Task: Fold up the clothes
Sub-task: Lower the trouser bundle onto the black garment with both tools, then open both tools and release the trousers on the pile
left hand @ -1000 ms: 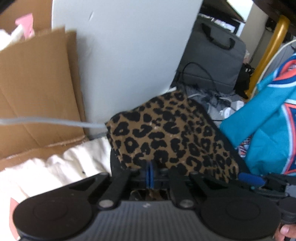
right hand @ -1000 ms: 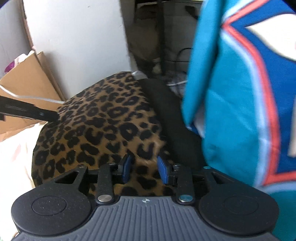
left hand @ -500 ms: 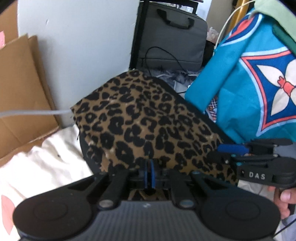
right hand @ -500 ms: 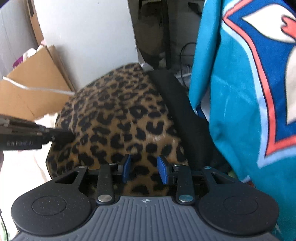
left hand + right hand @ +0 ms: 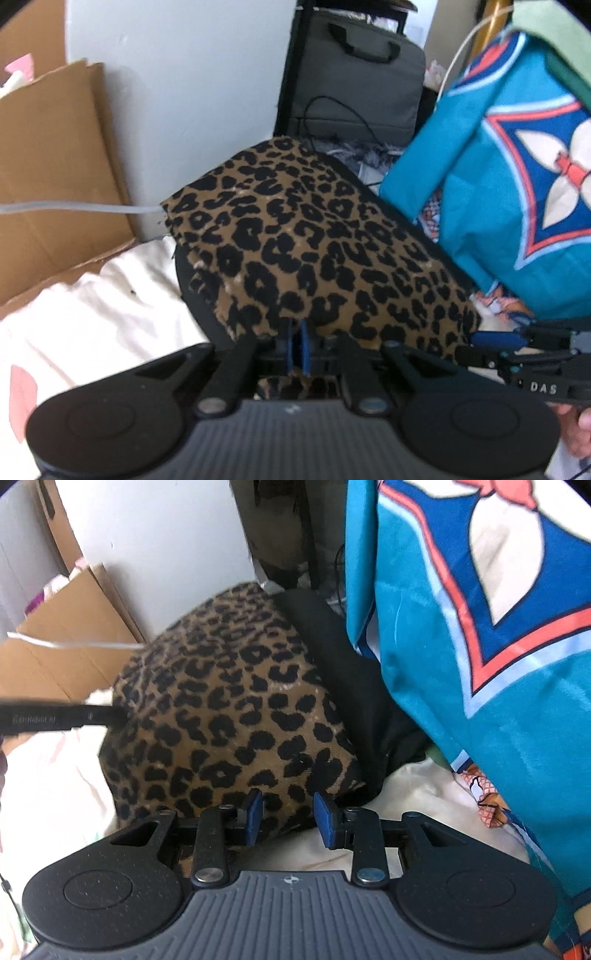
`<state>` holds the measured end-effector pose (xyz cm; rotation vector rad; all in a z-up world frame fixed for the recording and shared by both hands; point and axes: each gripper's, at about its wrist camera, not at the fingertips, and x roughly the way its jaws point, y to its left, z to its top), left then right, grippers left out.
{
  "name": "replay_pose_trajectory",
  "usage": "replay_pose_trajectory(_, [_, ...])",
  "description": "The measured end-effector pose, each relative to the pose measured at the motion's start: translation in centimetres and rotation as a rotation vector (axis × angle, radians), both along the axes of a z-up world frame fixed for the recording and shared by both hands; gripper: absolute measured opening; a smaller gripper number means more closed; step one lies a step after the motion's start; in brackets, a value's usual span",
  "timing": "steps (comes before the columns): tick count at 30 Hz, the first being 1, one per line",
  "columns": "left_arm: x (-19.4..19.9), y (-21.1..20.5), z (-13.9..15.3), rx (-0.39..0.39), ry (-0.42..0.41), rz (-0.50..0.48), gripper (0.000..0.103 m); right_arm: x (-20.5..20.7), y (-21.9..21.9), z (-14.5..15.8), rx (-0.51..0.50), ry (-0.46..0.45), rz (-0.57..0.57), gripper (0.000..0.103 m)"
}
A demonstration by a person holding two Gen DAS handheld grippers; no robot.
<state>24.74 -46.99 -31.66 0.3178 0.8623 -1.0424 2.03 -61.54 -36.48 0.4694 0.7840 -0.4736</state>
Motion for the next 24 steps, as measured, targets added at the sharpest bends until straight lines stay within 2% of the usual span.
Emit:
replay_pose_trajectory(6, [-1.9, 1.8, 0.5, -0.058, 0.018, 0.016, 0.008, 0.4, 2.1, 0.3, 0.014, -0.022, 0.045, 0.038])
replay_pose_trajectory(10, [-3.8, 2.0, -0.3, -0.086, 0.056, 0.019, 0.008, 1.0, 3.0, -1.0, 0.040, 0.015, 0.069, 0.031])
replay_pose_trajectory(11, [-4.3, 2.0, -0.7, -0.088, 0.071, 0.019, 0.008, 1.0, 3.2, -1.4, 0.043, 0.030, 0.072, 0.026])
replay_pose_trajectory(17, [-6.4, 2.8, -3.5, -0.070, 0.200, 0.082, 0.007, 0.3, 4.3, -3.1, 0.064, 0.093, 0.085, 0.025])
replay_pose_trajectory(24, [-8.6, 3.9, -5.2, -0.012, 0.240, 0.114, 0.007, -0.5, 5.1, -3.2, 0.087, 0.106, 0.064, 0.025])
